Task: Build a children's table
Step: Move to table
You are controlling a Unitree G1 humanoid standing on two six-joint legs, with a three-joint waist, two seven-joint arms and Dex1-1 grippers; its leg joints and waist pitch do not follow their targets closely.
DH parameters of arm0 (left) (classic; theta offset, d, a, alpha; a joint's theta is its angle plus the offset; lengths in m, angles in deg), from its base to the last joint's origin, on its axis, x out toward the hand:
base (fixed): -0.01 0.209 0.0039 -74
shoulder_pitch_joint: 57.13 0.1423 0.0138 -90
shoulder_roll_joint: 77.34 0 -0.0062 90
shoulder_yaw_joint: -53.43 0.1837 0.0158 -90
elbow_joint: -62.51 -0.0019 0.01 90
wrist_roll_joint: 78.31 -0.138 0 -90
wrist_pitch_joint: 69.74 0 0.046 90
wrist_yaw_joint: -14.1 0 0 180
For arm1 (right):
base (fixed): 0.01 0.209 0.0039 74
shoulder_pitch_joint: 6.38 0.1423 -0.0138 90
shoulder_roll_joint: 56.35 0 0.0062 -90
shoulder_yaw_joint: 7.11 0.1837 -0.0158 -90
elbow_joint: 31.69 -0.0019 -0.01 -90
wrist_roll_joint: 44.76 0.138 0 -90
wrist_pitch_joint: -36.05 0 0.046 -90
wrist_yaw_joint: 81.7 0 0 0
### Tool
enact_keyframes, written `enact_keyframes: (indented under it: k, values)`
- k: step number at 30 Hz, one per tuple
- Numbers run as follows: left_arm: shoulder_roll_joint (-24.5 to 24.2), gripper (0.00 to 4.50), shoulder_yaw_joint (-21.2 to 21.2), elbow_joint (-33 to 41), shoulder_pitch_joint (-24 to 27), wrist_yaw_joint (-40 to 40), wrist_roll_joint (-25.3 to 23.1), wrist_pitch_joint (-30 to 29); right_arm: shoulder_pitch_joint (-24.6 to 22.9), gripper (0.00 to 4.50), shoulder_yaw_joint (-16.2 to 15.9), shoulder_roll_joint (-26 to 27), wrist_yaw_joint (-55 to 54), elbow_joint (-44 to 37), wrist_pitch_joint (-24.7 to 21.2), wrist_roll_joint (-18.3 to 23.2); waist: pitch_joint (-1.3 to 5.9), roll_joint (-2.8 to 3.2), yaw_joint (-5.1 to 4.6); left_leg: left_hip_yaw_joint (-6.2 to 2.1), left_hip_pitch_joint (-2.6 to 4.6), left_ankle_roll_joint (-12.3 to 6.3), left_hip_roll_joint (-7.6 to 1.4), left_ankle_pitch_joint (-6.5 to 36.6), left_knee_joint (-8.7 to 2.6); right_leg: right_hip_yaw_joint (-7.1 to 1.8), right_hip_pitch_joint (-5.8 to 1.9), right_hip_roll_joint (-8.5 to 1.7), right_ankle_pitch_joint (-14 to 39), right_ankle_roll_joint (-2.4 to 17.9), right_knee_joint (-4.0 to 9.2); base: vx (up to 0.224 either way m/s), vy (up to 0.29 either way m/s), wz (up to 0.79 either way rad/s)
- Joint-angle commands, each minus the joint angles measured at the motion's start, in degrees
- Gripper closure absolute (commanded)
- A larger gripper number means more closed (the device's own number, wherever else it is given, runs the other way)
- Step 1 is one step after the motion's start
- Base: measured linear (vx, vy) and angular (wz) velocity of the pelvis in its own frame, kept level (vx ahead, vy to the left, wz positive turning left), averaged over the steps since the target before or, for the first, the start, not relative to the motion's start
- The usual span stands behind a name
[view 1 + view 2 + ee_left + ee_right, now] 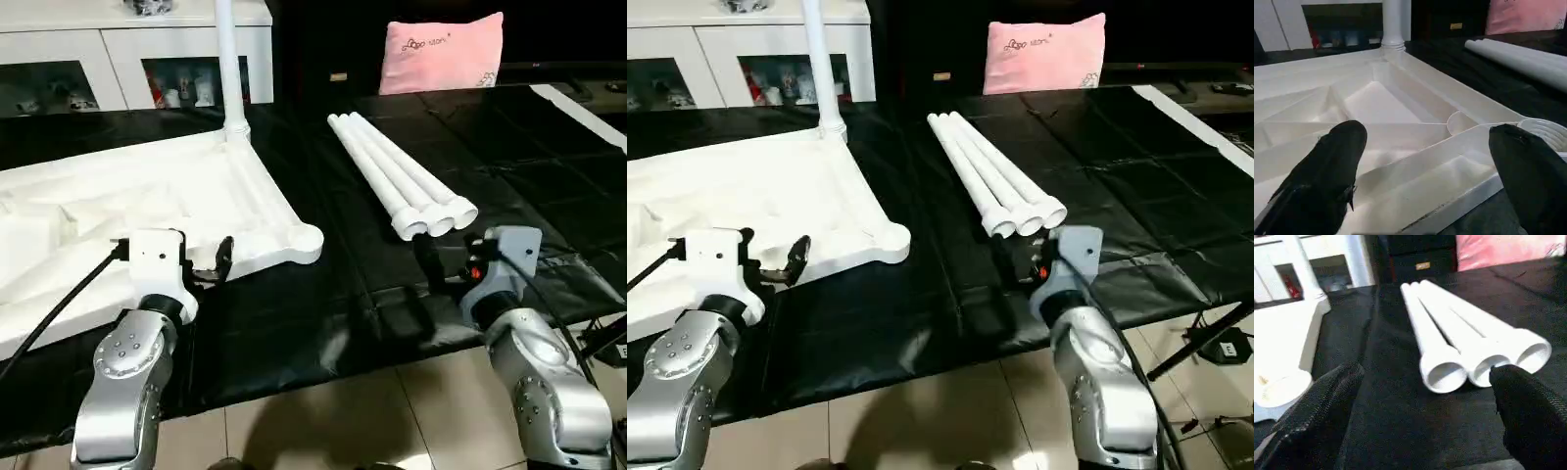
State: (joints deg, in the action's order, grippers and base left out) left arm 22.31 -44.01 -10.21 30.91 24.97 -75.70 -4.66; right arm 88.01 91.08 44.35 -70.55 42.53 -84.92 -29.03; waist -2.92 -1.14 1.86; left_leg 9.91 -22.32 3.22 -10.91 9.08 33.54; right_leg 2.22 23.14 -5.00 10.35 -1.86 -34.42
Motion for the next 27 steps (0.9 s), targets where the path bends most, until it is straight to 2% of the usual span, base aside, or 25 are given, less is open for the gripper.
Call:
enact_keyframes:
  k: [1,4,8,9,12,13,16,19,22,23,24,25,26,27]
  values:
    - [-0.34,0.03,0.49,1.44,-0.06,-0.58,0.06,-0.81,-0.17,0.0,-1.93,-1.86,0.78,-0.74,1.8,-2.48,3.18,0.27,0.0,-0.59,0.95,1.98,-1.33,21.6,-4.44,-1.58,-1.29,-1.31,18.03,4.38,4.93,0.0,0.0,0.0]
    - [-0.42,0.03,0.54,1.56,-0.28,-0.75,0.12,-1.12,-0.71,0.0,-4.7,-4.56,2.56,0.18,6.96,-6.71,3.12,0.23,0.08,-0.51,0.99,2.19,-1.3,22.25,-4.35,-1.61,-1.25,-1.5,20.05,3.87,5.18,0.0,0.0,0.0]
    - [-0.55,0.03,0.64,1.66,-0.38,-0.86,0.17,-1.36,-0.62,0.0,-4.56,-5.06,2.21,0.99,7.05,-7.15,3.1,0.16,0.02,-0.6,0.94,1.83,-1.25,22.51,-4.33,-1.58,-1.23,-1.36,20.74,3.63,5.22,0.0,0.0,0.0]
    - [-0.59,0.03,0.64,1.73,-0.37,-0.91,0.18,-1.46,-0.55,0.0,-3.78,-4.33,1.26,1.27,8.31,-6.87,3.14,0.2,0.01,-0.62,0.92,1.76,-1.27,22.41,-4.33,-1.57,-1.24,-1.38,20.23,3.77,5.14,0.0,0.0,0.0]
    - [-0.73,0.03,0.75,1.86,-0.39,-0.88,0.15,-1.6,-0.1,0.0,-2.01,-2.7,-1.05,0.91,6.82,-5.23,3.17,0.24,-0.05,-0.58,0.91,1.59,-1.23,22.22,-4.32,-1.57,-1.22,-1.29,19.28,4.1,5.07,0.0,0.0,0.0]
    - [-0.77,0.03,0.79,1.89,-0.42,-0.87,0.15,-1.67,0.26,0.0,-1.69,-2.3,-2.59,0.88,6.15,-5.71,3.21,0.43,0.0,-0.64,1.01,1.67,-1.26,22.28,-4.34,-1.56,-1.21,-1.3,19.11,4.17,5.01,0.0,0.0,0.0]
    - [-0.9,0.03,1.01,1.91,-0.47,-0.9,0.1,-1.77,0.79,0.0,-1.64,-1.41,-3.6,1.18,5.42,-5.57,3.27,0.46,-0.05,-0.61,1.01,1.95,-1.24,21.81,-4.34,-1.57,-1.28,-1.17,17.6,4.37,4.85,0.0,0.0,0.0]
    - [-0.63,0.03,0.7,1.96,-0.53,-1.19,0.44,-2.01,0.64,0.0,-4.47,-3.38,-2.63,1.19,6.69,-9.19,3.25,0.44,0.02,-0.6,0.98,2.16,-1.26,21.61,-4.32,-1.55,-1.44,-1.21,16.99,4.45,4.8,0.0,0.0,0.0]
    - [-0.76,0.03,0.47,1.92,-0.76,-1.35,0.45,-2.3,0.56,0.0,-4.89,-3.65,-3.02,0.51,4.46,-9.77,3.22,0.53,0.02,-0.55,0.98,2.1,-1.2,21.63,-4.3,-1.59,-1.43,-1.2,16.8,4.57,4.82,0.0,0.0,0.0]
    - [-1.46,0.03,0.48,1.66,-1.27,-1.74,-0.21,-3.09,0.88,0.0,-5.19,-3.81,-3.39,0.4,4.74,-9.92,2.88,1.48,0.51,-2.89,-1.99,-2.68,0.06,22.45,-5.97,1.8,-3.88,-2.42,18.09,5.12,4.6,0.0,0.0,0.0]
    - [-1.62,0.03,0.55,1.53,-1.41,-1.75,-0.33,-3.3,0.91,0.0,-5.42,-3.93,-3.31,0.48,5.35,-10.11,3.15,1.21,0.27,-3.52,-1.73,-4.22,0.22,22.17,-5.36,2.34,-3.62,-2.89,17.62,5.84,4.88,-0.017,-0.007,0.31]
    - [-1.78,0.03,0.64,1.36,-1.59,-1.78,-0.47,-3.55,0.93,0.0,-5.7,-4.1,-3.22,0.6,6.15,-10.41,3.35,1.4,-0.14,-4.2,-2.03,-5.66,0.47,20.65,-4.73,2.72,-3.92,-3.47,16.25,7.22,4.69,0.006,-0.009,0.49]
    - [-2.05,0.03,0.91,0.92,-2.14,-1.99,-0.9,-4.07,0.87,0.0,-6.48,-4.57,-3.64,1.08,8.22,-12.05,3.41,2.19,0.22,-5.06,-2.21,-6.67,0.57,18.35,-4.49,3.74,-4.55,-3.5,15.12,9.31,4.78,0.006,-0.009,0.49]
    - [-2.09,0.03,1.0,0.88,-2.21,-1.97,-0.97,-4.03,0.81,0.0,-6.46,-4.54,-3.56,1.14,8.53,-12.01,2.94,2.26,-0.45,-6.45,-2.6,-6.23,0.37,19.36,-4.56,4.64,-4.65,-2.84,13.56,10.95,4.15,0.019,-0.024,0.5]
